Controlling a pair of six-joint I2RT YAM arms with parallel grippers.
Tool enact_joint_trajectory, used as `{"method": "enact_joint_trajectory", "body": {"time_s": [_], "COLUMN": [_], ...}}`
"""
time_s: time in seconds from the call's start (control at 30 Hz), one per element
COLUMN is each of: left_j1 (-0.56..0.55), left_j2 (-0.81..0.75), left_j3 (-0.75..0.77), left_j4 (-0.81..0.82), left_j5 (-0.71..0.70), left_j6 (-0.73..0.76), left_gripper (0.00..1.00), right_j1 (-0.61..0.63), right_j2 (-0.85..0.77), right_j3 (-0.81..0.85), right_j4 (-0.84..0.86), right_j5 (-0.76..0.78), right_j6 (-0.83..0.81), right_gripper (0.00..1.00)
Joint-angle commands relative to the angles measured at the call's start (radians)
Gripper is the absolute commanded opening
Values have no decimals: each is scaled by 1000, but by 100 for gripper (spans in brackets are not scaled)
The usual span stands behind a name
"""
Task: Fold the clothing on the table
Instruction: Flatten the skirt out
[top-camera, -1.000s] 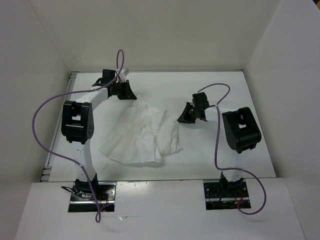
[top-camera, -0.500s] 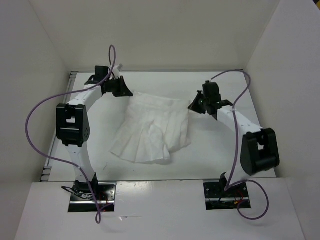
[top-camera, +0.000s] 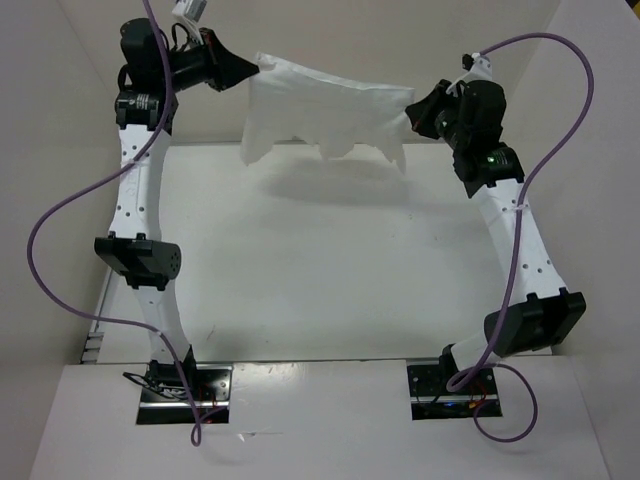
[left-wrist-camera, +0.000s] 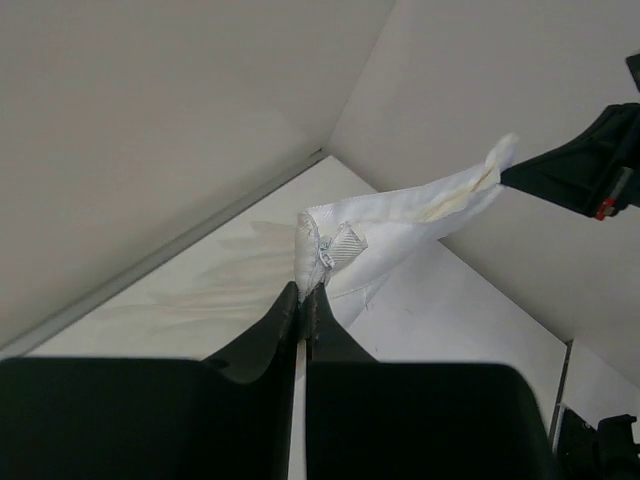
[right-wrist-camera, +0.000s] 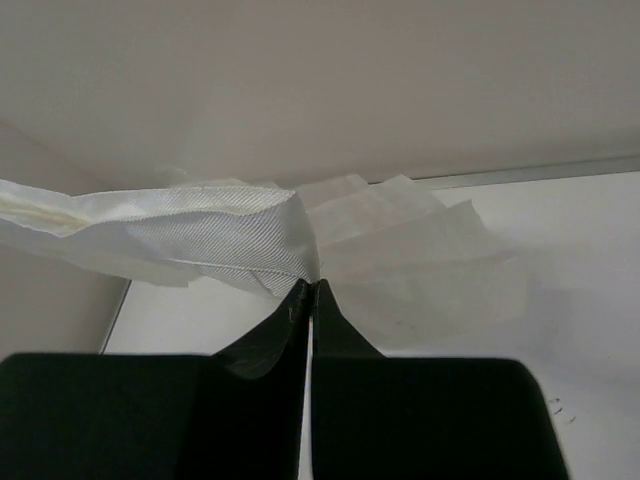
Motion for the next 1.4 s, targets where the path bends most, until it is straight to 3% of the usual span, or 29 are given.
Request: {"method": "enact_joint_trajectory", "body": {"time_s": [0.0,0.03,0.13,0.17,0.2,0.3,0.43,0.57,0.7,0.83,0.93,1.07,1.1,1.23,1.27,1.3,1.33,1.37], "left_j1": [40,40,27,17,17,17,17,17,17,17,26,26,26,26,26,26,26,26], "left_j2": [55,55,4,-95,-156,-328,-530,-586,-600,-525,-396,-203,-145,-14,18,78,68,46], "left_j3": [145,145,-61,-319,-457,-759,-907,-940,-863,-776,-719,-453,-306,21,219,322,374,296], "left_j4": [-151,-175,-156,-96,61,154,47,4,16,28,68,18,-17,-146,-242,-290,-315,-303], "left_j5": [24,24,62,83,84,106,128,217,285,98,84,59,59,47,38,38,47,60], "left_j6": [48,60,97,97,61,42,128,139,119,97,41,5,-4,19,19,30,47,47], "left_gripper": [0,0,0,0,0,0,0,0,0,0,0,0,0,0,0,0,0,0], "right_j1": [-47,-47,-47,-47,-47,-47,-37,-37,-37,-37,-37,-37,-47,-47,-47,-47,-47,-47], "right_j2": [-12,-12,-45,-91,-117,-231,-398,-504,-504,-389,-244,-104,-104,-106,-132,-146,-162,-177], "right_j3": [26,14,-93,-181,-263,-343,-380,-337,-302,-302,-247,-118,-78,45,55,55,55,46], "right_j4": [-35,-60,-69,-69,-69,-114,-239,-318,-300,-214,-169,-120,-86,-86,-77,-77,-77,-68], "right_j5": [47,47,-7,-19,-33,-77,-134,-134,-150,-137,-99,-1,28,88,88,88,88,67], "right_j6": [-98,-107,-107,-107,-107,-107,-159,-184,-193,-193,-193,-173,-173,-224,-234,-254,-254,-264], "right_gripper": [0,0,0,0,0,0,0,0,0,0,0,0,0,0,0,0,0,0]}}
